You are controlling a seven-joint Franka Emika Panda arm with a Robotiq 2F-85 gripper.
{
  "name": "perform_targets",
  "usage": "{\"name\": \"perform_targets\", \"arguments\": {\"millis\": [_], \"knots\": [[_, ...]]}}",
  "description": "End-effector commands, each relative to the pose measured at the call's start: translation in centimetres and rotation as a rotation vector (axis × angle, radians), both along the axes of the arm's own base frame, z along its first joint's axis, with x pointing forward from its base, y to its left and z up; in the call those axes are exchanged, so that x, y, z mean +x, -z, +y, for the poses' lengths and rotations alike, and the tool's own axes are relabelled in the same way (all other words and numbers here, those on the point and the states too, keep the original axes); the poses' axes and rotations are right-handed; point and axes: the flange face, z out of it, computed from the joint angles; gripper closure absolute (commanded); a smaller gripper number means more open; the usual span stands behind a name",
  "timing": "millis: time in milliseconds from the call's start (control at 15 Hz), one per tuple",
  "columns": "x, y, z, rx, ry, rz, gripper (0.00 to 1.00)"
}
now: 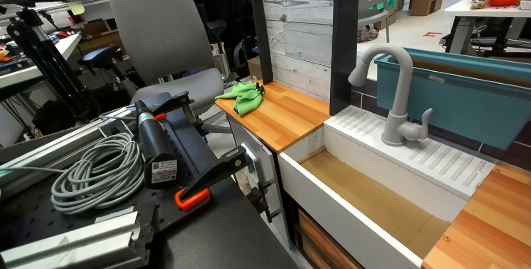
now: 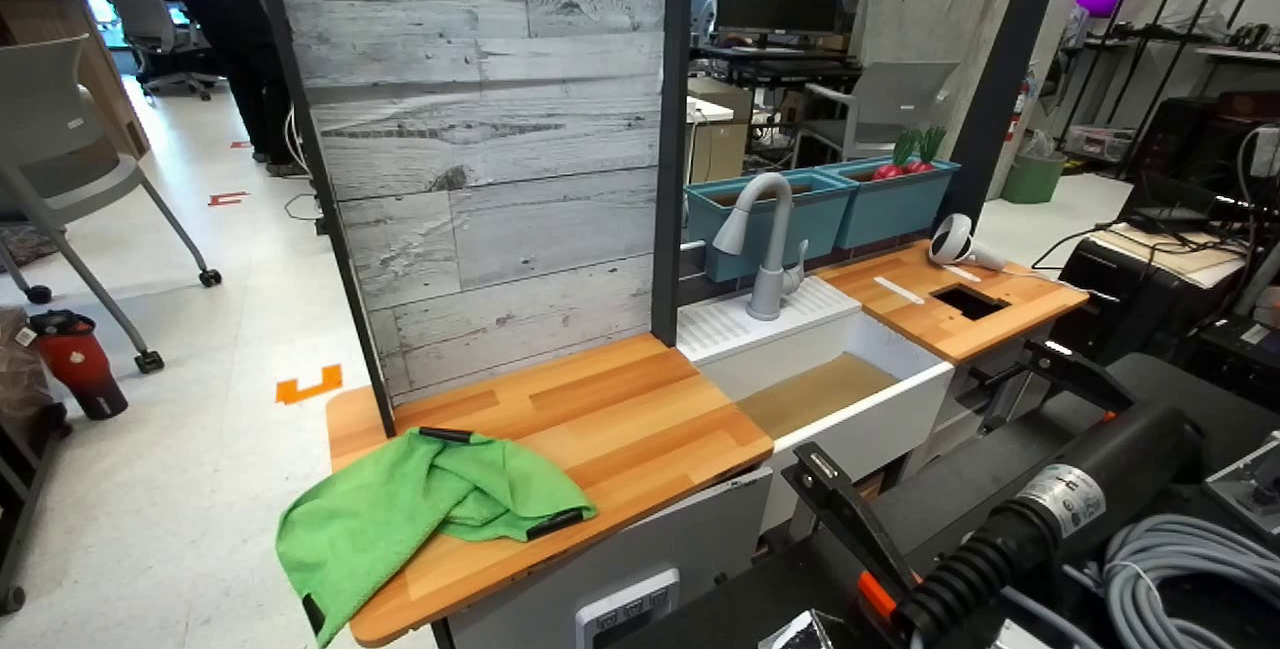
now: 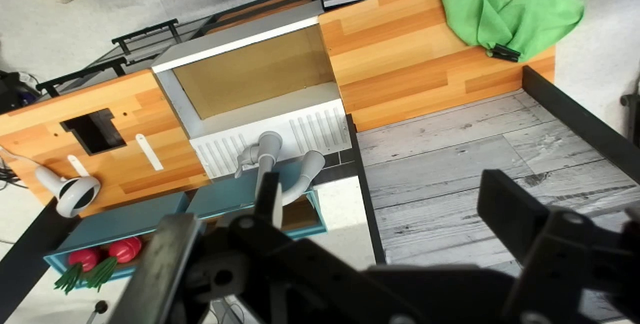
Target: Move the green cloth to the right
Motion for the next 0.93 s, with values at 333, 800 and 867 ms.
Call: {"name": "perform_targets", "arguments": {"millis": [333,800,867], "knots": [[2.4,10.8,6.8,0.103,-0.024,-0.050,0.00],[2.4,23.4,14.2,0.162,-0.098,0.039,0.00],[2.8,25.0,14.9,0.164,-0.094,0.054,0.00]]}}
